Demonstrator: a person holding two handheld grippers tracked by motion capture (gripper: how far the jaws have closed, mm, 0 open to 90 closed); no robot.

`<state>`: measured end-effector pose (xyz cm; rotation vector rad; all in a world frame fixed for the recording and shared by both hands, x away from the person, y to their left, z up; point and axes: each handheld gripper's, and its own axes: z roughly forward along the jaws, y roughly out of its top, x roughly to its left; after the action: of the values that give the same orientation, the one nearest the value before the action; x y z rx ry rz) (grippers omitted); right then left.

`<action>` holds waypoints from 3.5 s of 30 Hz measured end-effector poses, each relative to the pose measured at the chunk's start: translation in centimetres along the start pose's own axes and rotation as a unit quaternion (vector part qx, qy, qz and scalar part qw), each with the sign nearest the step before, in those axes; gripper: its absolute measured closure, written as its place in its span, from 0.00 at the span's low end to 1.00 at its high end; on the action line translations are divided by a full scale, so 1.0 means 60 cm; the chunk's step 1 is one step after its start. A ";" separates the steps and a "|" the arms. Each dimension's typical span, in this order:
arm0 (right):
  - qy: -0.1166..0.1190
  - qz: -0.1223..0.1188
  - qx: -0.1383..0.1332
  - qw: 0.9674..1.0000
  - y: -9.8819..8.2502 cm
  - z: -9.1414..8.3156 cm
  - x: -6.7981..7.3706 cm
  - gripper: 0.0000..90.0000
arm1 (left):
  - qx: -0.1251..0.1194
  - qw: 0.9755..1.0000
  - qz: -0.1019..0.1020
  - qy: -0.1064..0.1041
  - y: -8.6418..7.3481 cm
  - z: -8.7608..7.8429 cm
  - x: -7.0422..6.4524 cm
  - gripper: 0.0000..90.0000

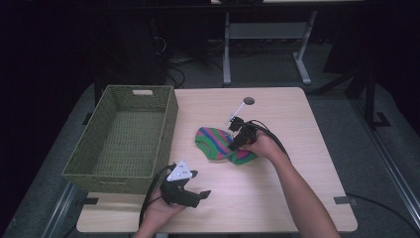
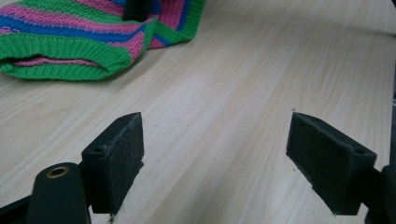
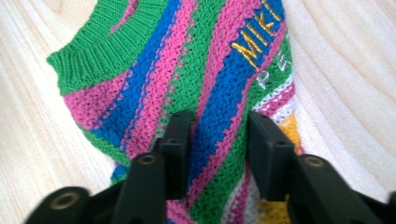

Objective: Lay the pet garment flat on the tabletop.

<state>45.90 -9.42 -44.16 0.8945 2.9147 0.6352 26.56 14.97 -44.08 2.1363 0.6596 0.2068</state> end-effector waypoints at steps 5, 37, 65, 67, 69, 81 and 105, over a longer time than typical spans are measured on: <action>0.009 0.012 0.001 1.000 0.001 0.000 -0.001 0.77 | 0.001 1.000 0.001 0.001 0.000 -0.001 0.001 0.21; 0.012 0.035 -0.082 0.996 -0.024 -0.129 0.019 0.85 | -0.007 1.000 -0.008 0.003 -0.002 -0.004 0.004 0.21; 0.024 0.019 -0.130 0.991 -0.140 -0.211 0.105 0.85 | -0.029 1.000 -0.003 0.003 0.001 -0.012 -0.002 0.21; 0.025 0.019 -0.130 0.991 -0.144 -0.209 0.107 0.85 | -0.028 1.000 -0.002 0.004 0.001 -0.012 -0.003 0.21; 0.027 0.022 -0.128 0.991 -0.154 -0.203 0.113 0.85 | -0.028 1.000 -0.004 0.002 0.000 -0.012 -0.003 0.21; 0.045 0.033 -0.100 0.993 -0.168 -0.143 0.123 0.84 | -0.026 1.000 -0.003 0.002 -0.002 -0.013 -0.001 0.21; 0.038 0.032 -0.066 0.997 -0.163 -0.069 0.123 0.66 | -0.022 1.000 -0.003 0.000 -0.002 -0.011 -0.002 0.21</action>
<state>33.94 -14.31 -43.51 0.9722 2.8784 0.8724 26.15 15.40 -43.79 2.0913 0.6554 0.2152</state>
